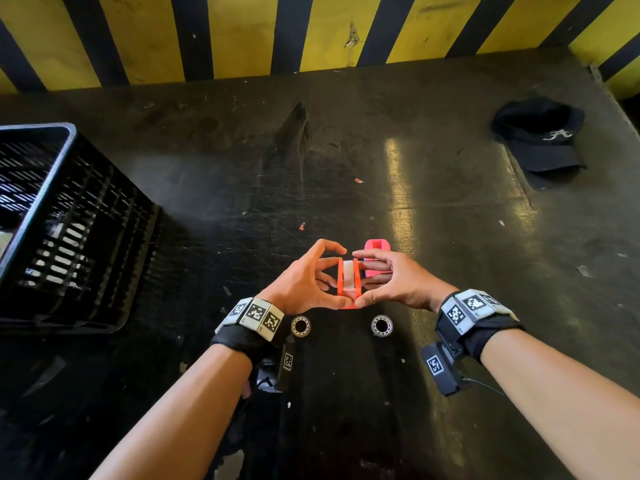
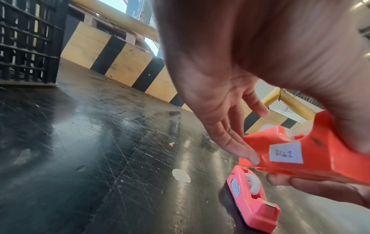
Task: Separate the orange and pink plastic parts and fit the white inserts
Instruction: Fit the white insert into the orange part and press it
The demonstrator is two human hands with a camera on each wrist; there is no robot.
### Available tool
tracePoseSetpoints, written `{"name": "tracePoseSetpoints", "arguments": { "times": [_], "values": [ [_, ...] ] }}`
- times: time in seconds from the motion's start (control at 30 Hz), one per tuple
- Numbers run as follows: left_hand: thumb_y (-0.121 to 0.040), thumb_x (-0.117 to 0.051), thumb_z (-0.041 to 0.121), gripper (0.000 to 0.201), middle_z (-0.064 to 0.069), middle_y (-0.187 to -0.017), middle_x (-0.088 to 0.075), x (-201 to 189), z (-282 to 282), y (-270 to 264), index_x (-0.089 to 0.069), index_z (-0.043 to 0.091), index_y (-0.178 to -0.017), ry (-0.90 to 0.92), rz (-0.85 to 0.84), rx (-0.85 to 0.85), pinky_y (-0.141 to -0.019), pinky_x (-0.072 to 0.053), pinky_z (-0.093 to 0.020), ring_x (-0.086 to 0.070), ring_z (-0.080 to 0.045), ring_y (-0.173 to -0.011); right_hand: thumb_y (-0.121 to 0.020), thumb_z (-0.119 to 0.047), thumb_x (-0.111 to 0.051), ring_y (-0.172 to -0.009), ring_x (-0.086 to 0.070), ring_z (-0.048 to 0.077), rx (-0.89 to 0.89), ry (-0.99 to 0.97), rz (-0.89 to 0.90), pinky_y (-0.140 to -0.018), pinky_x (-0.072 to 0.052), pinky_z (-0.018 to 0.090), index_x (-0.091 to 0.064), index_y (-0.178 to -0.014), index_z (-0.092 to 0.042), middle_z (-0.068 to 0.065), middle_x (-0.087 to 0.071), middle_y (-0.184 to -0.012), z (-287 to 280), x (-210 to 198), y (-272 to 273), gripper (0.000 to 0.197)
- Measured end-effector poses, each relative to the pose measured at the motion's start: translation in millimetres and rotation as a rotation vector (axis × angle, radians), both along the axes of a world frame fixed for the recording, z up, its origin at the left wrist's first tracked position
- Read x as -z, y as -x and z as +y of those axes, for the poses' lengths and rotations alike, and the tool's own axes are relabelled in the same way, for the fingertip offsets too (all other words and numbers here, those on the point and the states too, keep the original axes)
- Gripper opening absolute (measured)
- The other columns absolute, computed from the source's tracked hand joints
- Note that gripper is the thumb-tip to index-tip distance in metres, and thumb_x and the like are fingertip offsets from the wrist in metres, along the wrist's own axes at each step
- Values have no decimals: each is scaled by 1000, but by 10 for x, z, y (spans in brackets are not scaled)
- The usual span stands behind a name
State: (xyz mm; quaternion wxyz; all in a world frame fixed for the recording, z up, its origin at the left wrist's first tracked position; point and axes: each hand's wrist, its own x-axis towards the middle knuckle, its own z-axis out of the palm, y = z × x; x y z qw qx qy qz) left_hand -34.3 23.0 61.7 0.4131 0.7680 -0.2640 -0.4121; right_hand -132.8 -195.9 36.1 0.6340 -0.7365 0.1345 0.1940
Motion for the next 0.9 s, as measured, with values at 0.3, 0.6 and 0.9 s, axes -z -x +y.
{"name": "tracePoseSetpoints", "arguments": {
  "times": [0.3, 0.6, 0.9],
  "values": [
    [-66, -96, 23, 111, -7, -158, -49, 85, -17, -35, -27, 36, -151, -14, -205, 14, -94, -61, -33, -71, -10, -108, -57, -27, -101, -133, -50, 1, -110, 194, -3, -112, -42, 35, -46, -141, -34, -9, -55, -143, 5, -22, -118, 100],
    [-62, -96, 32, 124, -3, -158, -49, 381, -209, -306, -14, 37, -156, -185, -435, 38, -119, -35, -56, -45, -29, -142, -57, -57, -87, -140, -48, 22, -323, 749, -134, -123, -10, 61, -34, -144, -24, -1, -51, -147, 11, 173, -590, 107],
    [-61, -94, 38, 125, -1, -156, -50, 899, -318, -421, -14, 35, -158, -259, -494, 46, -121, -29, -58, -40, -30, -146, -58, -59, -84, -145, -40, 26, -392, 929, -91, -121, 4, 68, -33, -143, -27, 1, -50, -146, 8, 603, -748, 104]
  ]
}}
